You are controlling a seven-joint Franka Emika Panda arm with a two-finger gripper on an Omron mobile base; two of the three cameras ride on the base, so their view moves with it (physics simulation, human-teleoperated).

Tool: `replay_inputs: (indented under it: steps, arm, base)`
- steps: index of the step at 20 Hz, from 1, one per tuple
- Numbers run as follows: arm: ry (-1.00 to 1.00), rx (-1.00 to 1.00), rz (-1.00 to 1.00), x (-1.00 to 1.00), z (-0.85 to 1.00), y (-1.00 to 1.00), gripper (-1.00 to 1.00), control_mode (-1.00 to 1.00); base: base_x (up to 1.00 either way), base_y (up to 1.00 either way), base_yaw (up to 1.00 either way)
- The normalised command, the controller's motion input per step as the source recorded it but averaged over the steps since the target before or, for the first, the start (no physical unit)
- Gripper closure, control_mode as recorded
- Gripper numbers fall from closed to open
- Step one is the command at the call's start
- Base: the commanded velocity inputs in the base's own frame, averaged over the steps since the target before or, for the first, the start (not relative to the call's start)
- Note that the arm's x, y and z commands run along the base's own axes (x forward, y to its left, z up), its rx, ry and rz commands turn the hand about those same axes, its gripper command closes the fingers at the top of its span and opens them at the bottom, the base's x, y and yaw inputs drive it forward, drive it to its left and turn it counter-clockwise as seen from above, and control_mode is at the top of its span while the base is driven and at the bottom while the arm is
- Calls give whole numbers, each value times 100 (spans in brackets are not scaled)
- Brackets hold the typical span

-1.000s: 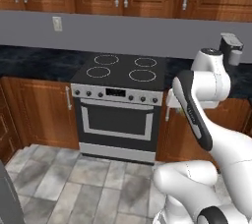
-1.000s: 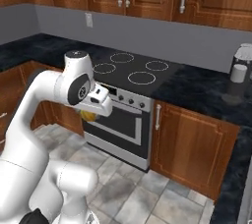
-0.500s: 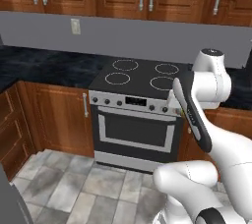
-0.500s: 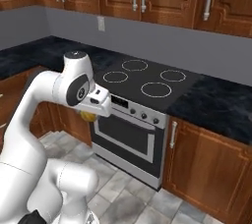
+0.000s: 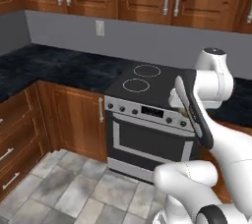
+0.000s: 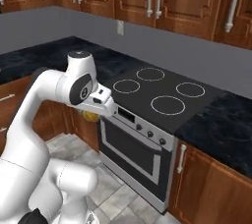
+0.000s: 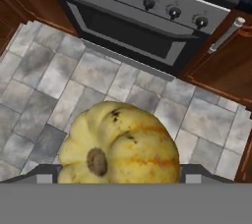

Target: Pick squash from the fridge and place it on the plate on the counter.

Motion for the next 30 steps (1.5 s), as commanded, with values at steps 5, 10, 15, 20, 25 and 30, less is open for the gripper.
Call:
replay_inputs:
  steps: [5, 10, 15, 20, 25, 30]
  arm:
    - [0, 0, 0, 0, 0, 0, 100, 100]
    - [0, 0, 0, 0, 0, 0, 100, 100]
    - [0, 0, 0, 0, 0, 0, 100, 100]
    - [0, 0, 0, 0, 0, 0, 100, 100]
    - [0, 0, 0, 0, 0, 0, 100, 100]
    - [0, 0, 0, 0, 0, 0, 100, 100]
  base:
    - [23, 0, 57]
    - [42, -11, 62]
    - [51, -12, 67]
    - [55, -24, 57]
    - [61, -32, 45]
    - [60, -59, 38]
